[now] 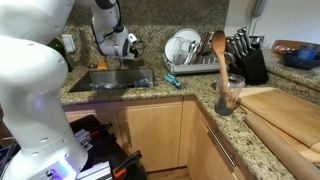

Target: Open the tap

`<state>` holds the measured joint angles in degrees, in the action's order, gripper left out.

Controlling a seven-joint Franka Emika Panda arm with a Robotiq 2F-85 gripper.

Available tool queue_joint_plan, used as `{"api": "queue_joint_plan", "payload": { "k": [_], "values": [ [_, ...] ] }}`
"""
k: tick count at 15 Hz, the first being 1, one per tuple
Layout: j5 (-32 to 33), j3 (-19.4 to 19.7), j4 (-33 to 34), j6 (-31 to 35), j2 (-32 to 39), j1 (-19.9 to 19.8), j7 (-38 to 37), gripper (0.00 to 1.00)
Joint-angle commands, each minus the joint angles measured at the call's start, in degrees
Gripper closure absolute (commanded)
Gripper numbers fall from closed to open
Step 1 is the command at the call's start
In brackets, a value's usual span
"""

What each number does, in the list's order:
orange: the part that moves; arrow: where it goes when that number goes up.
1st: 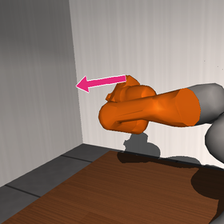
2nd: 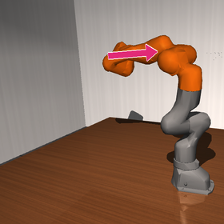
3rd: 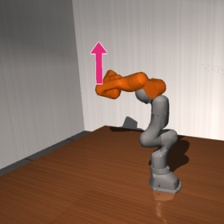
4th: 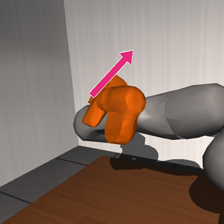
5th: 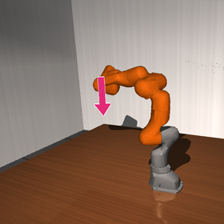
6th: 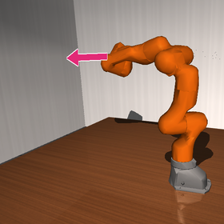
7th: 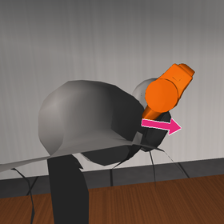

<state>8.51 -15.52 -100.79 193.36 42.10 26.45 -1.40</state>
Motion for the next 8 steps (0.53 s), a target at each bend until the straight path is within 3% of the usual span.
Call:
{"api": "queue_joint_plan", "payload": {
  "k": [1,2,6,7,8],
  "values": [
    [-0.9,-0.5,1.4,0.7,1.4,-0.3,1.1,0.0],
    [-0.9,-0.5,2.5,1.0,2.4,-0.3,1.1,0.0],
    [3.3,-7.9,6.8,8.3,7.9,-5.2,1.3,0.0],
    [4.0,-9.0,12.0,5.4,9.7,-5.7,1.0,0.0],
    [1.5,-5.9,5.5,5.4,5.6,-3.2,0.8,0.0]
  ]
}}
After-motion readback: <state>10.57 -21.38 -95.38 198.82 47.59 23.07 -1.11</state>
